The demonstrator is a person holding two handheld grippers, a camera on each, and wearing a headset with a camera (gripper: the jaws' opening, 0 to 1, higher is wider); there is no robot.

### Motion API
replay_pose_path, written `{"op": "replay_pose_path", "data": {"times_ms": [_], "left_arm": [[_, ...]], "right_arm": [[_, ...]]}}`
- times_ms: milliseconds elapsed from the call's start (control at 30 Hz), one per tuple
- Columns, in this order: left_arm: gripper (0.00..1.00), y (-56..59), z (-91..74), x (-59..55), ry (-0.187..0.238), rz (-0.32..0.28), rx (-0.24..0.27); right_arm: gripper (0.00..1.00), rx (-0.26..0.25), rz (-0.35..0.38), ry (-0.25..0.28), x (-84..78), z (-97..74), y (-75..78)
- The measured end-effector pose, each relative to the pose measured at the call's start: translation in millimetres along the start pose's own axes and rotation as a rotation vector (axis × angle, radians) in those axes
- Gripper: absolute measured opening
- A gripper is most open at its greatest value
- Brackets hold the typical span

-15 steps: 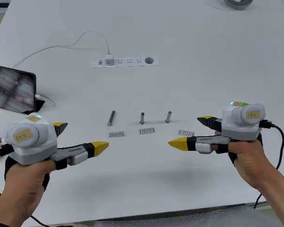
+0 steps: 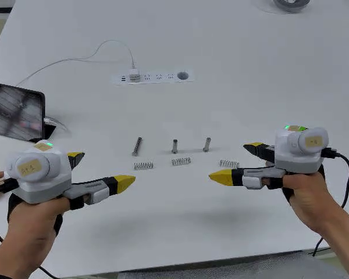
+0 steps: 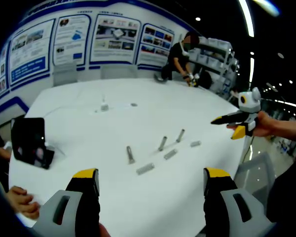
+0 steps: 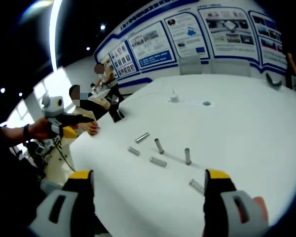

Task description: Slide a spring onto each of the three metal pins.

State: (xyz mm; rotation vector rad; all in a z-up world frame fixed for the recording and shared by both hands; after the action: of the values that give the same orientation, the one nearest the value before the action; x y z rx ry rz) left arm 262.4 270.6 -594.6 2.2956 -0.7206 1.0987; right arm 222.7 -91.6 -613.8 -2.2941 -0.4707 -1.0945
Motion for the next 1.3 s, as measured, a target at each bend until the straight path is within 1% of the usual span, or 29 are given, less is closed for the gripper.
{"op": "replay_pose_path", "data": {"times_ms": [233,300,400,467,567,733,800,833,900,1067,1300], "left_arm": [[0.88,-1.9,3.0,1.6,0.0,-0.002,0.003],[0.87,-2.4,3.8,1.9,0.001,-0.006,0.004],[0.87,-2.8,5.6,2.0,-0.003,-0.007,0.005],[0.87,-3.7,7.6,2.1,-0.006,-0.006,0.005],[0.86,-5.6,10.7,2.7,-0.01,-0.005,0.003],[0.84,-9.5,15.9,3.8,-0.009,-0.017,0.006],[0.82,-11.4,19.6,4.0,-0.012,-0.021,0.01],[0.82,-12.4,22.0,3.3,-0.022,-0.021,0.015],[0.82,-12.4,25.2,2.8,-0.031,-0.021,0.008],[0.82,-12.8,34.8,2.3,-0.052,-0.007,-0.001],[0.79,-16.5,50.8,7.9,-0.062,-0.008,-0.007]], "right_arm": [[0.95,-0.001,-0.005,0.002,-0.2,0.2,1.5],[0.96,-0.006,-0.031,0.012,-0.6,-0.5,1.3],[0.96,-0.004,-0.021,0.005,-2.9,-0.6,1.2],[0.97,-0.016,-0.011,-0.003,-5.4,-1.3,2.0],[0.98,-0.018,0.0,-0.006,-8.5,-2.2,0.8],[0.97,-0.017,-0.004,-0.015,-12.7,-4.4,-2.5],[0.98,-0.023,-0.006,-0.015,-13.0,-4.7,-2.2],[0.98,-0.024,-0.006,-0.019,-13.5,-4.6,-1.7],[0.98,-0.026,-0.004,-0.026,-14.2,-5.5,-1.8],[0.98,-0.036,0.002,-0.025,-14.5,-10.2,-0.5],[0.96,-0.044,0.003,-0.017,-14.4,-14.5,-2.9]]}}
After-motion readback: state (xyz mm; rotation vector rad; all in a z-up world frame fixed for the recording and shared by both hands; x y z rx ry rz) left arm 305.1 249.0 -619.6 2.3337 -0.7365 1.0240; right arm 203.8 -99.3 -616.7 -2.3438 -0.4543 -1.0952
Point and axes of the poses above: the centre of the closed fingertips' face, and the gripper's own axes: z roughly forward along the fingers, y roughly to its right, x roughly out of its top, the point moved 10 cm from there along -z, roughly backward along the fingers, and after that the axes turned 1 degree about x, right-handed, at the moved point
